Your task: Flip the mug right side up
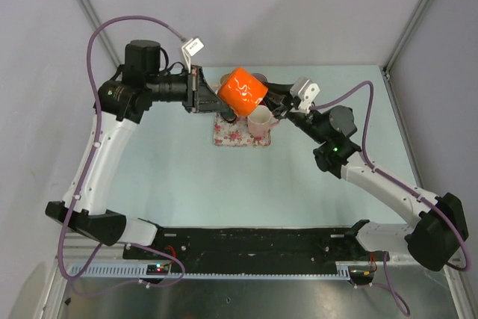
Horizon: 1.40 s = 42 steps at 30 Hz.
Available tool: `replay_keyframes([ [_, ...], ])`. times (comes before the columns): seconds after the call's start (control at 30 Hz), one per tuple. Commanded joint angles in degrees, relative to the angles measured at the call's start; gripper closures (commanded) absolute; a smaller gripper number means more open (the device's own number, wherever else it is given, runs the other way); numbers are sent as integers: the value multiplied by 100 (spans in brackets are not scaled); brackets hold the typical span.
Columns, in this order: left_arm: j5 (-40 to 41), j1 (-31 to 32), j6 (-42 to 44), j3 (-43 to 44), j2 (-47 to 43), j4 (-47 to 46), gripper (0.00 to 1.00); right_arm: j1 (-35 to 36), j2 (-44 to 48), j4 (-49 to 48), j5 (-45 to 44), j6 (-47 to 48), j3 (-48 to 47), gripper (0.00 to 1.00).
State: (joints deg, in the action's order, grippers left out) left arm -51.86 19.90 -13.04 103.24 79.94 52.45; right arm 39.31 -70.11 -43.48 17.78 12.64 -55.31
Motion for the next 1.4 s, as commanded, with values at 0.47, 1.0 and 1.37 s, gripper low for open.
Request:
replay_keyframes([
  [0.47, 5190, -1407, 2243, -828, -291, -128, 0, 645, -820, 6455, -3009, -4184, -2253, 100],
  [1.0, 5963, -1753, 2379, -2428, -491, -933, 0, 218, -5898, 11908, -1347, -5123, -8817, 100],
  [1.37, 5725, -1748, 2337, -2523, -608, -960, 0, 132, -6441, 11394, -1578, -5357, -8402, 100],
])
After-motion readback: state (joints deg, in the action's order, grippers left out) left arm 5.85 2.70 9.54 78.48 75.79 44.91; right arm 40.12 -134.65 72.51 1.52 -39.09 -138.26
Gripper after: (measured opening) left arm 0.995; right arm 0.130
